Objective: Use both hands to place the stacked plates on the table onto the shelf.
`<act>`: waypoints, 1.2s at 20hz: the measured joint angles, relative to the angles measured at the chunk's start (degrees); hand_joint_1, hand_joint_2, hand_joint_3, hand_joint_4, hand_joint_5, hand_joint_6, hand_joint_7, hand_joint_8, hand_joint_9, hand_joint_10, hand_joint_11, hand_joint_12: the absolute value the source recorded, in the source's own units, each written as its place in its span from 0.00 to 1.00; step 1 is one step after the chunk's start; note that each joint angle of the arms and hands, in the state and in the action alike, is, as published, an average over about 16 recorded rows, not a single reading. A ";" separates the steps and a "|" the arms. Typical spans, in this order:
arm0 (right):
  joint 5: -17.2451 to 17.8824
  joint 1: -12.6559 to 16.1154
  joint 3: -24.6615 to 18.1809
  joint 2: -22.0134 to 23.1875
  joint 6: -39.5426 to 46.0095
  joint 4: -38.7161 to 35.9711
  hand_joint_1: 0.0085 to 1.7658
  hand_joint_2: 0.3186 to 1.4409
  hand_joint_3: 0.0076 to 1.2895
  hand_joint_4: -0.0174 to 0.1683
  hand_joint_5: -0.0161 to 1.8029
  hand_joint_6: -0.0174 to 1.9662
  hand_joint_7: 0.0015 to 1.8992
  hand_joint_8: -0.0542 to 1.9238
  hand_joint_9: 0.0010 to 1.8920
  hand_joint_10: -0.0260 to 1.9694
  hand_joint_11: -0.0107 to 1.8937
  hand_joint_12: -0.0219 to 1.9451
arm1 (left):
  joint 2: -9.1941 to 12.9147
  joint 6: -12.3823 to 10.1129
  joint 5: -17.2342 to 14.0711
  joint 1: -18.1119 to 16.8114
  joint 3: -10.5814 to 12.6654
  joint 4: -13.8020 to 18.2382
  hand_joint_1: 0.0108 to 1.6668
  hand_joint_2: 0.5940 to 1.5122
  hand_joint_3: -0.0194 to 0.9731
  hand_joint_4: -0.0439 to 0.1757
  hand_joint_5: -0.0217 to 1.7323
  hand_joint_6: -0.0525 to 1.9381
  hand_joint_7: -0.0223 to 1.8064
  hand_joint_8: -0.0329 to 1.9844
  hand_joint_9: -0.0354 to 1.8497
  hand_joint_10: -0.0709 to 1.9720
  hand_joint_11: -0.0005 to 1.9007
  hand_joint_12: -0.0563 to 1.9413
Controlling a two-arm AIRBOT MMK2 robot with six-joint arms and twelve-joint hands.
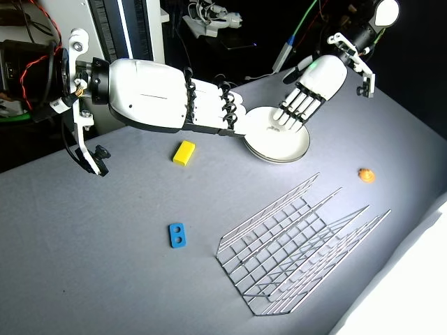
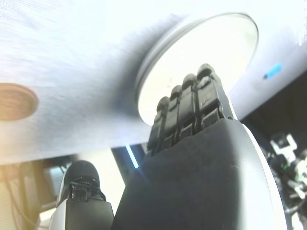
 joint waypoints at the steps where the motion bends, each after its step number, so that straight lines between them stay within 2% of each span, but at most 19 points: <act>1: -0.01 0.00 0.00 -0.02 0.00 -0.05 0.58 0.53 0.01 0.10 0.02 0.02 0.01 0.03 0.01 0.02 0.02 0.01 | -0.01 0.00 0.61 0.27 0.01 -0.17 0.00 0.53 0.04 0.23 0.02 0.02 0.02 0.01 0.03 0.04 0.01 0.02; 8: -0.09 -0.01 0.00 -0.11 0.00 -0.35 0.58 0.53 0.01 0.10 0.02 0.02 0.01 0.03 0.01 0.02 0.02 0.01 | -0.12 0.07 3.13 2.47 0.29 -1.39 0.00 0.53 0.04 0.20 0.02 0.02 0.02 0.01 0.03 0.04 0.01 0.02; 13: -0.11 -0.03 0.00 -0.17 0.00 -0.38 0.58 0.54 0.01 0.10 0.02 0.02 0.01 0.03 0.01 0.02 0.02 0.01 | -0.17 0.05 3.95 4.07 -0.59 -2.66 0.00 0.53 0.04 0.18 0.02 0.02 0.02 0.01 0.03 0.04 0.01 0.02; 18: -0.11 -0.09 0.00 -0.20 0.00 -0.39 0.59 0.54 0.01 0.10 0.02 0.02 0.01 0.03 0.01 0.02 0.02 0.01 | -0.16 0.04 4.84 5.80 -2.80 -4.53 0.00 0.53 0.04 0.16 0.01 0.02 0.01 0.01 0.03 0.04 0.01 0.03; 24: -0.11 -0.25 0.00 -0.23 -0.24 -0.39 0.60 0.54 0.01 0.10 0.02 0.02 0.01 0.03 0.01 0.02 0.02 0.01 | -0.14 -0.02 7.07 7.31 -6.98 -8.36 0.00 0.53 0.04 0.16 0.01 0.01 0.01 0.01 0.02 0.04 0.01 0.03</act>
